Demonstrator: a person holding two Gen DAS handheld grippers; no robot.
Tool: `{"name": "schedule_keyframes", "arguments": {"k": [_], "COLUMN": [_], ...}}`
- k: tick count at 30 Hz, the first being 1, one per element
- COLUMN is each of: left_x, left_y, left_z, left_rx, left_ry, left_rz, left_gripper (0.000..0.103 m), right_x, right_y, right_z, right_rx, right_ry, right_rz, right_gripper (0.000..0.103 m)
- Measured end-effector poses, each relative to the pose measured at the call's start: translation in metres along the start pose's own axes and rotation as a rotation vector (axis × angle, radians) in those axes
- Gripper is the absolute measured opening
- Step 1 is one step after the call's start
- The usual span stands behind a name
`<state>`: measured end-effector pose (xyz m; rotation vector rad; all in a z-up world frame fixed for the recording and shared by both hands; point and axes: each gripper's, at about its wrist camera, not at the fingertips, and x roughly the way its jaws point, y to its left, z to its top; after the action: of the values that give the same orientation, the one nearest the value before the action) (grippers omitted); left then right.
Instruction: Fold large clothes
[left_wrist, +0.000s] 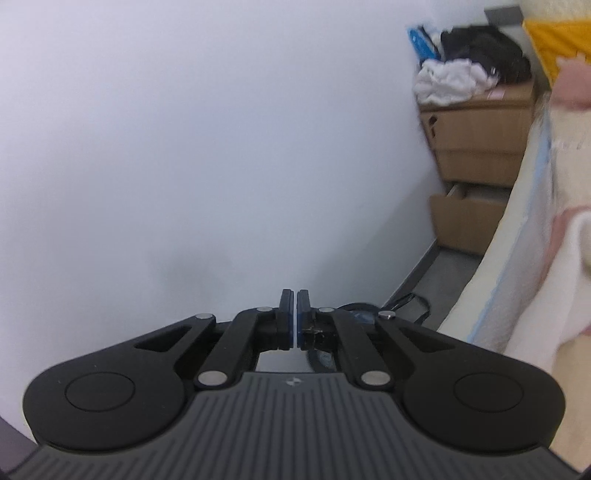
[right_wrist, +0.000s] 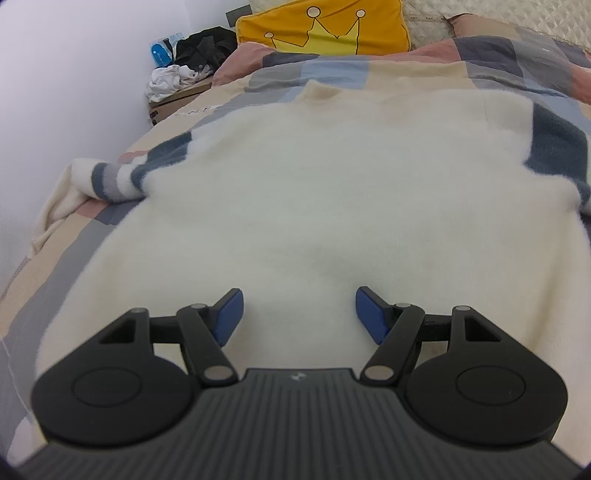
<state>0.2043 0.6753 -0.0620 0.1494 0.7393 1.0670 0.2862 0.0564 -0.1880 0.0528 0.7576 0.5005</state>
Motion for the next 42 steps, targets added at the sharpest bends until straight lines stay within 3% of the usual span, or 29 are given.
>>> {"name": "schedule_keyframes", "arguments": {"k": [4, 12, 14, 16, 22, 26, 28, 29, 30, 33, 39, 42], "left_x": [0.002, -0.003, -0.005, -0.01, -0.01, 0.009, 0.016, 0.016, 0.016, 0.014, 0.006, -0.003], "left_y": [0.008, -0.033, -0.051, -0.069, -0.111, -0.13, -0.133, -0.133, -0.134, -0.129, -0.118, -0.097], "left_z": [-0.012, -0.039, -0.04, -0.042, -0.051, -0.054, -0.055, -0.056, -0.055, -0.047, -0.003, 0.024], "left_rx": [-0.111, -0.159, -0.149, -0.106, 0.0, 0.043, 0.044, 0.045, 0.046, 0.048, 0.1, 0.066], "left_ry": [0.065, 0.104, 0.111, 0.107, 0.106, 0.118, 0.122, 0.109, 0.09, 0.06, -0.026, -0.032], "left_rz": [-0.129, -0.393, -0.454, -0.476, -0.445, -0.315, -0.284, -0.273, -0.249, -0.198, -0.078, -0.11], "left_gripper": [0.002, 0.004, 0.015, 0.045, 0.049, 0.049, 0.047, 0.043, 0.025, 0.01, 0.008, 0.008], "right_x": [0.001, 0.002, 0.002, 0.002, 0.002, 0.003, 0.005, 0.005, 0.006, 0.007, 0.008, 0.007], "right_y": [0.0, -0.003, -0.003, -0.003, -0.007, -0.009, -0.009, -0.008, -0.008, -0.008, -0.009, -0.009], "right_z": [0.0, 0.0, 0.0, 0.0, 0.0, 0.0, -0.001, -0.001, -0.001, -0.001, 0.0, -0.001], "right_rx": [0.001, 0.012, 0.011, 0.014, 0.029, 0.044, 0.046, 0.046, 0.045, 0.045, 0.049, 0.049], "right_ry": [0.001, 0.003, 0.005, 0.005, 0.007, 0.008, 0.012, 0.012, 0.011, 0.012, 0.01, 0.009], "right_rz": [-0.001, 0.003, 0.002, 0.004, 0.012, 0.017, 0.014, 0.012, 0.01, 0.007, 0.008, 0.006], "right_gripper": [0.07, 0.069, 0.069, 0.069, 0.069, 0.069, 0.069, 0.069, 0.069, 0.069, 0.07, 0.07]}}
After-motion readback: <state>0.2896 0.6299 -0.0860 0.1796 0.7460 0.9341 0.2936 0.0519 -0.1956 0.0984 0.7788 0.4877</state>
